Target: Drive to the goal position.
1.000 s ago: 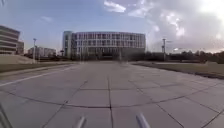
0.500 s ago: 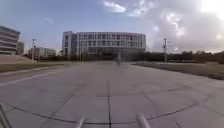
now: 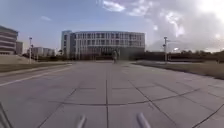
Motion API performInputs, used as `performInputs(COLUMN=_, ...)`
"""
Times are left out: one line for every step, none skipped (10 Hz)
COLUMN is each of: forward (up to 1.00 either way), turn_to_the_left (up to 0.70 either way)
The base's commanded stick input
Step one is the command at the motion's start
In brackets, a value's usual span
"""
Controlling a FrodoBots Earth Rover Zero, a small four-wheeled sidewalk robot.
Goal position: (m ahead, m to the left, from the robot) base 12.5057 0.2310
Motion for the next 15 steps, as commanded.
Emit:
performInputs(forward=0.7, turn_to_the_left=0.0)
performInputs(forward=0.7, turn_to_the_left=0.0)
performInputs(forward=0.7, turn_to_the_left=0.0)
performInputs(forward=0.7, turn_to_the_left=0.0)
performInputs(forward=0.7, turn_to_the_left=0.0)
performInputs(forward=0.7, turn_to_the_left=0.0)
performInputs(forward=0.48, turn_to_the_left=0.0)
performInputs(forward=0.63, turn_to_the_left=0.0)
performInputs(forward=0.7, turn_to_the_left=0.0)
performInputs(forward=0.7, turn_to_the_left=0.0)
performInputs(forward=0.7, turn_to_the_left=0.0)
performInputs(forward=0.7, turn_to_the_left=0.0)
performInputs(forward=0.7, turn_to_the_left=0.0)
performInputs(forward=0.7, turn_to_the_left=0.0)
performInputs(forward=0.7, turn_to_the_left=0.0)
